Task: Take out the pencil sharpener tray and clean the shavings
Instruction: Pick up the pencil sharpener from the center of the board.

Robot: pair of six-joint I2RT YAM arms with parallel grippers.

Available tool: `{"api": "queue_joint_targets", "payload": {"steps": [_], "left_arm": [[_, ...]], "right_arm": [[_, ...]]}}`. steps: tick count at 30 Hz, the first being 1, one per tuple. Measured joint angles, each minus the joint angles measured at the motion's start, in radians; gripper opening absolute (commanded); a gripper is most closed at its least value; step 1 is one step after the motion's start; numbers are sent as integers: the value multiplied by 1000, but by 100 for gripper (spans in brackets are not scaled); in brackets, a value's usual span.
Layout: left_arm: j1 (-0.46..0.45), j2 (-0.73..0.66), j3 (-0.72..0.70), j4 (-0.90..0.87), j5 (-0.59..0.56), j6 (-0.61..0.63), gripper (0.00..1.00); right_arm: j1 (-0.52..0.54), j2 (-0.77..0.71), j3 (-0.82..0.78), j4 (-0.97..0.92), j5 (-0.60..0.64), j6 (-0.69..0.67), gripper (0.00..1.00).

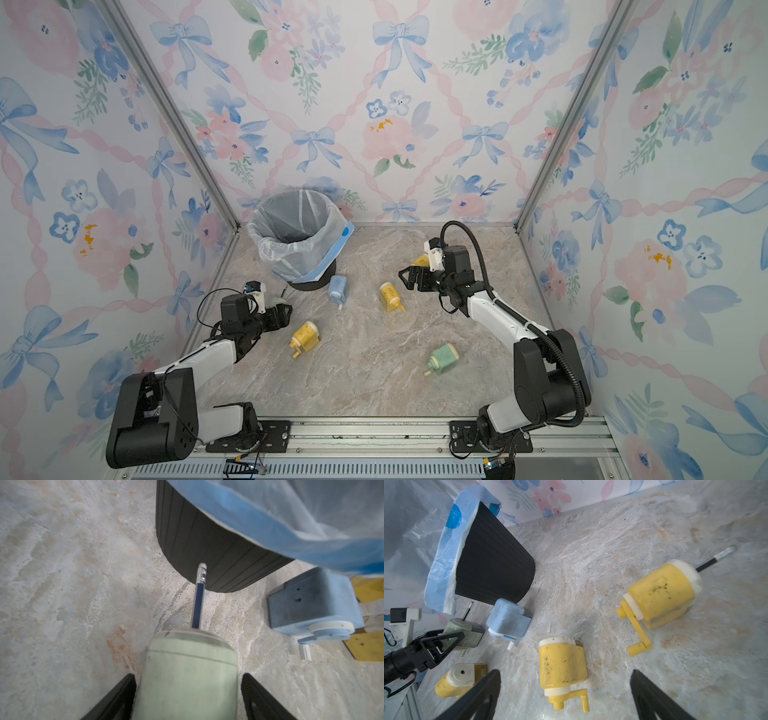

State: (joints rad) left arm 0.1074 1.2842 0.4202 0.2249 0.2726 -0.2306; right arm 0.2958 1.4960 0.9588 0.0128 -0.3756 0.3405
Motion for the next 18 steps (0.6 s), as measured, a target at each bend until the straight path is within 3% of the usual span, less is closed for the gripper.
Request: {"api": "queue_joint_targets", "payload": {"steps": [5, 9, 16, 18], "left_arm": [[-29, 32, 17, -23, -54, 20, 78], [-49, 46, 21, -37, -123, 27, 65], [-61, 50, 25, -40, -206, 31, 55], [-66, 50, 28, -45, -215, 31, 49]], "right_arm": [[-2, -55, -8, 3, 34, 8, 97], [-2, -100, -14, 11, 49, 8, 97], [-7, -113, -14, 23, 60, 8, 97], [-7, -113, -15, 24, 60, 8, 97]]}}
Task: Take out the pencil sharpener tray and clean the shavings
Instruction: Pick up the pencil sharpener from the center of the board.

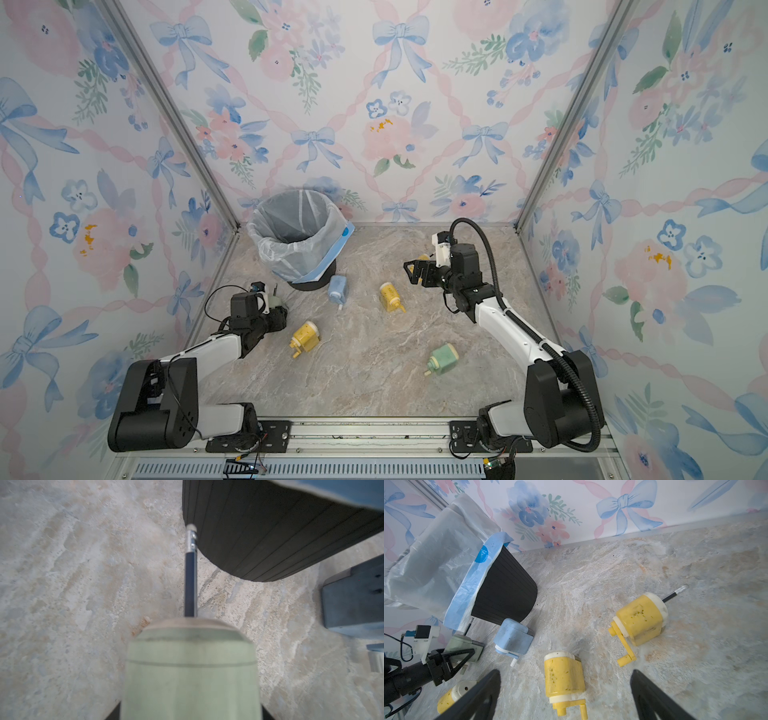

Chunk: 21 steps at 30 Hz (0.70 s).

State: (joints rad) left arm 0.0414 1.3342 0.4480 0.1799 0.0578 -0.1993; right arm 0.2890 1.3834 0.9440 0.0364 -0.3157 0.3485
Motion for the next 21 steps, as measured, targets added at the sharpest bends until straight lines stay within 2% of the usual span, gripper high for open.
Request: {"api": "queue_joint_targets", "payload": {"steps": [9, 12, 16, 18, 21], "left_arm": [[-16, -74, 44, -98, 22, 5, 25], [-16, -109, 76, -144, 43, 7, 21], [-16, -190, 85, -204, 83, 13, 18], [-16, -231, 86, -230, 101, 12, 14], [-16, -293, 89, -272, 127, 4, 15]], "right_arm": [[0, 0, 11, -8, -21, 34, 97], [-24, 2, 13, -3, -59, 117, 97], [-105, 41, 22, 60, -185, 275, 97], [-116, 50, 23, 63, -213, 301, 97], [-68, 51, 56, 14, -231, 287, 97]]}}
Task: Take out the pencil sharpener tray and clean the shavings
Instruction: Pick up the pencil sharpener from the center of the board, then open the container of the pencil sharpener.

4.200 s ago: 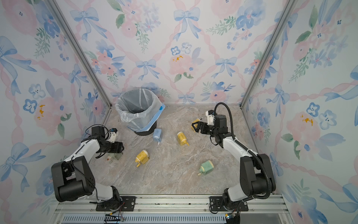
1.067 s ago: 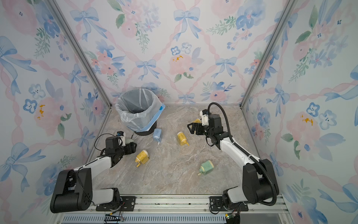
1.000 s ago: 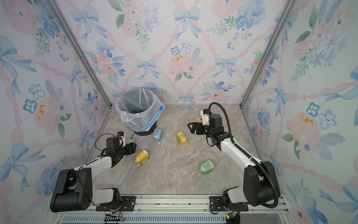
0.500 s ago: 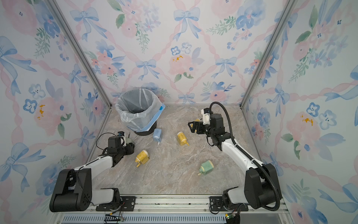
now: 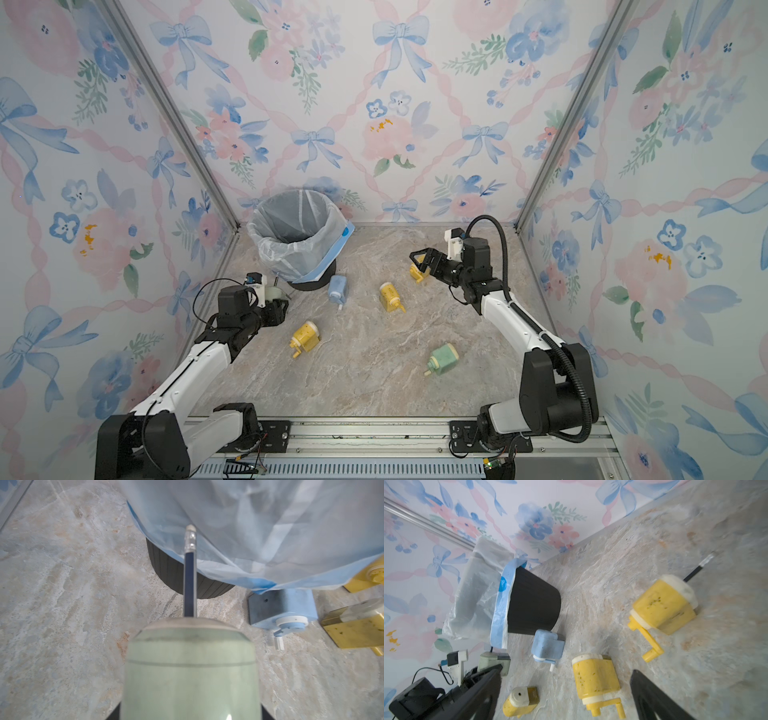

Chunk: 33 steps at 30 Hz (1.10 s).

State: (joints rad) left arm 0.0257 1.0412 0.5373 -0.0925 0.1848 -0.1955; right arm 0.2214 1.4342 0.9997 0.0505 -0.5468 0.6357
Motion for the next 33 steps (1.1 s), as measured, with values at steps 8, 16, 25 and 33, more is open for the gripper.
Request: {"api": "queue_joint_targets", "payload": {"steps": [8, 16, 25, 33], "left_arm": [[-10, -118, 11, -132, -45, -98, 0], [-63, -259, 30, -187, -53, -129, 0], [-212, -320, 83, -195, 31, -137, 0], [-349, -167, 207, -201, 81, -26, 0]], "right_arm": [[132, -1, 47, -48, -2, -46, 97], [209, -7, 47, -136, 52, -148, 97], [219, -35, 47, -160, -11, -280, 97], [221, -35, 52, -164, -106, -344, 97]]}}
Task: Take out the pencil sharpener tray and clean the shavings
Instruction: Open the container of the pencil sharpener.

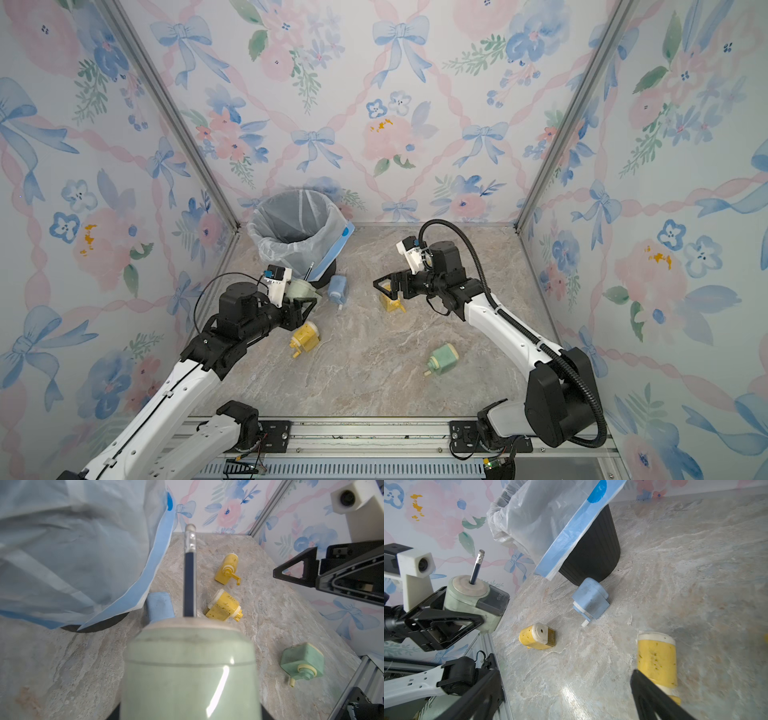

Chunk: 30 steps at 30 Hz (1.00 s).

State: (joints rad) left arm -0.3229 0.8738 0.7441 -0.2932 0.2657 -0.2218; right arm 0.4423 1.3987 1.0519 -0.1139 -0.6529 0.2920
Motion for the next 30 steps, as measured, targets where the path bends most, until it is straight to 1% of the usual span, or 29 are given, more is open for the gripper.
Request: {"api": "queue_joint_targets", "payload": {"steps": [2, 6, 9, 14, 17, 21, 24, 30], "left_arm": [[-1, 53, 34, 0, 34, 48, 0], [-2, 178, 103, 0, 194, 139, 0], [-4, 272, 142, 4, 331, 173, 0], [-24, 364, 162, 7, 491, 208, 0], [-58, 373, 162, 6, 574, 243, 0], [-102, 339, 140, 11, 674, 310, 0], [-109, 312, 113, 8, 733, 352, 0], [-122, 329, 110, 8, 851, 387, 0]], "right_arm": [[1, 0, 3, 0, -18, -10, 97], [12, -3, 3, -18, -35, -27, 97], [27, -25, 3, -49, -36, -41, 97], [70, -92, 3, -116, -38, -80, 97], [91, -121, 3, -170, -50, -107, 100], [120, -134, 5, -259, -56, -144, 97], [140, -153, 6, -318, -58, -168, 94], [168, -189, 49, -402, -63, -212, 86]]}}
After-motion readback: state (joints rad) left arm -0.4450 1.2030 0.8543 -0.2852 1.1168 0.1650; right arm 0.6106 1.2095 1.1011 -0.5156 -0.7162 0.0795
